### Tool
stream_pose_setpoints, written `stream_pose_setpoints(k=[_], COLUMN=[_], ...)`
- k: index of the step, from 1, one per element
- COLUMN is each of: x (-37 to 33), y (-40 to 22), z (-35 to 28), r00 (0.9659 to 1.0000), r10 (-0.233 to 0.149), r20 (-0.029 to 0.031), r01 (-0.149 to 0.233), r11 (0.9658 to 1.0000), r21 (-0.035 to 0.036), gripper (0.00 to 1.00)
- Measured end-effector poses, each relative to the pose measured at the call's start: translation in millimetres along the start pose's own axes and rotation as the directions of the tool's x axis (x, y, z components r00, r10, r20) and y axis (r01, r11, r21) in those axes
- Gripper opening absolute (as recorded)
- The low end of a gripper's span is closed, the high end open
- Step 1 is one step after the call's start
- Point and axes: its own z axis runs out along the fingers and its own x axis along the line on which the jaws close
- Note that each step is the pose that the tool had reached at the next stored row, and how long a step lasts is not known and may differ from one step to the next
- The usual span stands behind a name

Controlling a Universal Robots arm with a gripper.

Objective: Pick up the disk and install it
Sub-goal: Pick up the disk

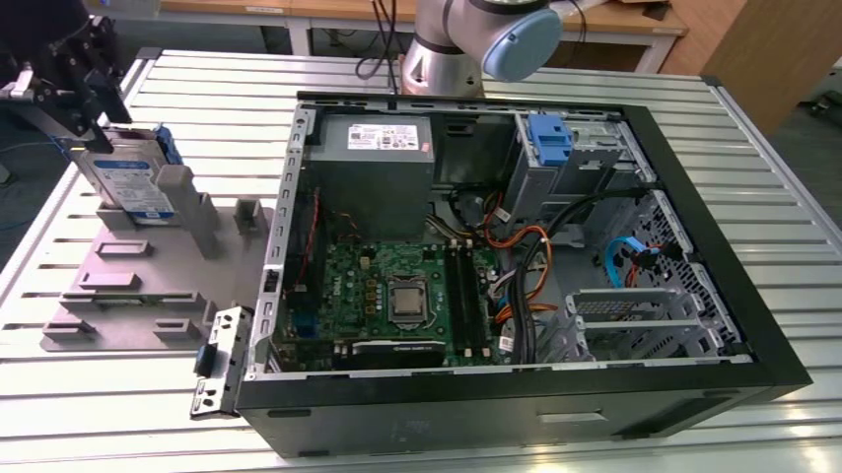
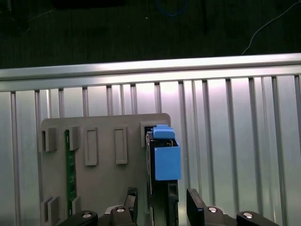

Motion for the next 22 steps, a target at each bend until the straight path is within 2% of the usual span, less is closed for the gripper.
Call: stream_pose_setpoints(k=[8, 14, 15, 17, 22], x=[0.4, 0.4, 0.4, 0.3, 0.4], y=[-0.1, -0.2, -0.1, -0.1, -0.1], z=[14.0, 15.2, 15.2, 15.3, 15.3], r00=[1.0000, 1.0000, 1.0000, 0.9999, 0.9999], r10=[0.000, 0.000, 0.000, 0.000, 0.000], r20=[-0.0010, -0.0013, -0.0007, 0.0102, 0.0114], r01=[0.000, 0.000, 0.000, 0.000, 0.000], r11=[1.0000, 1.0000, 1.0000, 1.0000, 1.0000], r21=[0.0000, 0.0000, 0.0001, -0.0006, -0.0009], gripper=[0.53, 0.53, 0.53, 0.53, 0.53])
